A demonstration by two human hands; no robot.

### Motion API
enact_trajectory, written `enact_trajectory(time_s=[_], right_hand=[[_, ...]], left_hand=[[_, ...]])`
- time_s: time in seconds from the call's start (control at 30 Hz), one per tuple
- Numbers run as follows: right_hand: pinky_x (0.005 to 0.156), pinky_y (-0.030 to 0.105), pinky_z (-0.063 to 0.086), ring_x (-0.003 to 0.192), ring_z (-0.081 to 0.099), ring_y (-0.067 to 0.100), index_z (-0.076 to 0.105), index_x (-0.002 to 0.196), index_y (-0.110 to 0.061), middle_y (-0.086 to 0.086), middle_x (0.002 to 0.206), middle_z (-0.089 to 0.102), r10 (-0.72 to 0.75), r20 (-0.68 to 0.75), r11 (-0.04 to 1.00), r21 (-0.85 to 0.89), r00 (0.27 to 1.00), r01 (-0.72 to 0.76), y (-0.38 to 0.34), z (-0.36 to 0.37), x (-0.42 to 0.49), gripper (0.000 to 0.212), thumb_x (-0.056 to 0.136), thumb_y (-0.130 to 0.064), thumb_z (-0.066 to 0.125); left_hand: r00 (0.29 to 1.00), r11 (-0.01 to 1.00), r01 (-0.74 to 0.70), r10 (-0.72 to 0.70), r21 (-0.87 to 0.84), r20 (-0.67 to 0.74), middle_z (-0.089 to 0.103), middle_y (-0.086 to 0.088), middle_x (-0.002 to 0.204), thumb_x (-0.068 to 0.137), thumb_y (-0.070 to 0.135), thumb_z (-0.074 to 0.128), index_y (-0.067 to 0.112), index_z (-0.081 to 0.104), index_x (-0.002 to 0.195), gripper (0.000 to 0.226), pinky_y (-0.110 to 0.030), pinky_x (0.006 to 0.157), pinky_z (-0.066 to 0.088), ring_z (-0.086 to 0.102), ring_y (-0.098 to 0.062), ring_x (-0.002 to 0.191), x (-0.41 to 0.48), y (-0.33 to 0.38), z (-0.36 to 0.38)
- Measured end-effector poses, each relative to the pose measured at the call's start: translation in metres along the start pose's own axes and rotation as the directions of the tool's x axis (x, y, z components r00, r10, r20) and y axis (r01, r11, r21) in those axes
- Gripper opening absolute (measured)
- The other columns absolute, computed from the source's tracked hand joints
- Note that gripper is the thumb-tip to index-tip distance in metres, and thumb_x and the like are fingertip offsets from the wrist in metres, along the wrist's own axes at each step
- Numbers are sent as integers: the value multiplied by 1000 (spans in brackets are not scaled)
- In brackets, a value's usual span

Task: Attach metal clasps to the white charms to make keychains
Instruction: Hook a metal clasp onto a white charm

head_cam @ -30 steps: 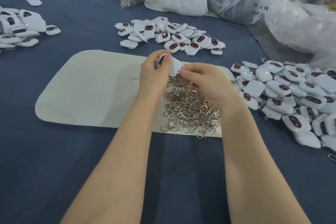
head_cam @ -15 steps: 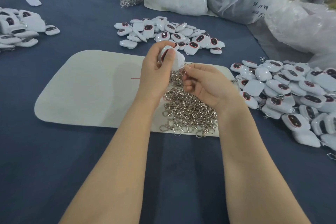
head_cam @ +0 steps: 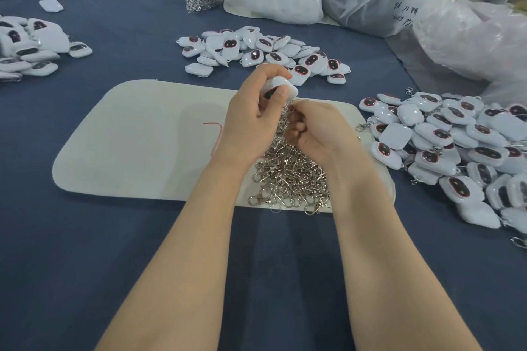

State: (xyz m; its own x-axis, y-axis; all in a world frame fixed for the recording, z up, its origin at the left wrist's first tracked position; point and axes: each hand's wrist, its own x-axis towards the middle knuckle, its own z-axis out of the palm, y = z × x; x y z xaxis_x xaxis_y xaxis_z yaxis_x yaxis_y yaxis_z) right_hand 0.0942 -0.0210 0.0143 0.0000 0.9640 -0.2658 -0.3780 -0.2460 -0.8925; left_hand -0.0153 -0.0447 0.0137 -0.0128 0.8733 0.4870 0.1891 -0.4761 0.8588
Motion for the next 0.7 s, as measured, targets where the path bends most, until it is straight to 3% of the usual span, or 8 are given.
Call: enact_trajectory(time_s=[0.17,0.27,0.37,0.5,0.7], right_hand=[[36,14,30,33,27,5,46,66,-10,-6,39,36,-9,-52,998,66,999,12,1,6,0,32,95,1,41],[44,20,40,43,41,6,54,73,-10,-5,51,50,-163,103,958,-222,981,182,3,-2,-3,25,97,-7,47],[56,21,47,55,56,5,61,81,-17,-11,61,62,-271,225,794,-498,936,349,1,-10,-5,18,95,-9,53],[60,15,49,60,62,3,63,83,-21,-9,62,67,-275,304,736,-544,912,403,-3,-14,-8,18,92,-7,59],[60,18,48,59,59,7,64,78,-17,-8,58,64,-221,355,795,-474,908,379,-3,-12,-10,19,91,-5,58]], left_hand=[[1000,1000,-12,12,21,-4,56,16,94,96,11,51,24,54,101,15,-23,72,42,49,-8,77,0,0,1],[990,996,45,-54,-75,-128,56,15,95,98,14,48,29,53,100,15,-25,78,44,52,-7,84,3,-3,-4],[970,983,146,-164,-112,-179,58,12,91,98,14,48,25,56,100,13,-20,74,42,52,-5,80,6,-7,-6],[931,944,271,-307,-189,-197,57,11,84,97,16,49,13,62,108,17,-18,68,39,49,-1,69,9,-11,-5],[902,905,349,-395,-244,-173,52,10,72,97,22,51,15,65,106,18,-24,69,39,43,-3,60,10,-14,-7]])
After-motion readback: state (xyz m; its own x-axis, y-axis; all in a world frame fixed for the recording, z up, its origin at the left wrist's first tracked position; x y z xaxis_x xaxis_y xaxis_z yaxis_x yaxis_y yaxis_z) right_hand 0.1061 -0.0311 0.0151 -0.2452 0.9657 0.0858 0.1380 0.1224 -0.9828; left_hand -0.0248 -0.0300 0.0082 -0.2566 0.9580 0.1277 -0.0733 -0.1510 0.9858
